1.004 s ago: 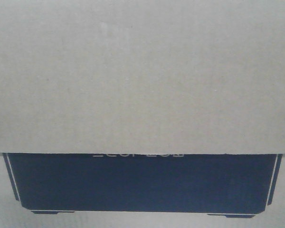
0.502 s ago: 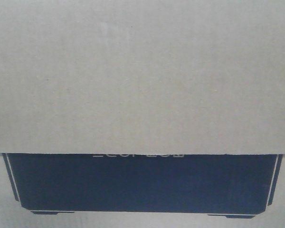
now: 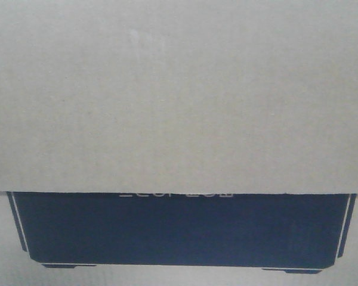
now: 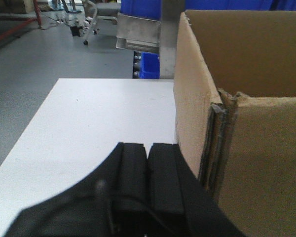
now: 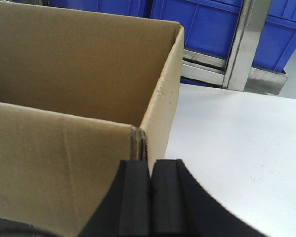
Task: Grab box from left shelf to table start
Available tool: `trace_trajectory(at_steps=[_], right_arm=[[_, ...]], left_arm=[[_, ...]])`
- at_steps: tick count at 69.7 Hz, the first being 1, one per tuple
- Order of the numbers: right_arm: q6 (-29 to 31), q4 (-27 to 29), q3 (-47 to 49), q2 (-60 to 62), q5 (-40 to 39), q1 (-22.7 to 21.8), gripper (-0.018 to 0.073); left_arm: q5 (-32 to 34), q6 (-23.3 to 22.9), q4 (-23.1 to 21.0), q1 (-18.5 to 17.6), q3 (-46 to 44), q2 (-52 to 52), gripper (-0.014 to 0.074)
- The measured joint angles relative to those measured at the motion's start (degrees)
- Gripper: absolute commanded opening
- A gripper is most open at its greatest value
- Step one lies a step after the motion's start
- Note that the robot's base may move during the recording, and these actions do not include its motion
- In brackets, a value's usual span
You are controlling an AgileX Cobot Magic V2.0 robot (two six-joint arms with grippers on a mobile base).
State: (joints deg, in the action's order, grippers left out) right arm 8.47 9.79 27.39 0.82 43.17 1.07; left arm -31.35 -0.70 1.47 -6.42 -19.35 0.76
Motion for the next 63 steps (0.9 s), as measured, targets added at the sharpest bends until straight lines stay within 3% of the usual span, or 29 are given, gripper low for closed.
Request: trace_trajectory(at_steps=[22, 39, 63], right_arm=[[0.00, -0.09, 0.00, 0.00, 0.00, 0.00, 0.0057], [0.00, -0.09, 0.00, 0.00, 0.00, 0.00, 0.0057], [0.00, -0.09, 0.00, 0.00, 0.00, 0.00, 0.0057]], left_arm=[[20.32, 0.70, -4.19, 1.02, 20.33, 0.00, -0.0099], [16.59, 0.70, -4.28, 1.02, 21.09, 0.00, -0.0099], [16.22, 0.70, -4.28, 1.02, 21.09, 0.00, -0.0099]])
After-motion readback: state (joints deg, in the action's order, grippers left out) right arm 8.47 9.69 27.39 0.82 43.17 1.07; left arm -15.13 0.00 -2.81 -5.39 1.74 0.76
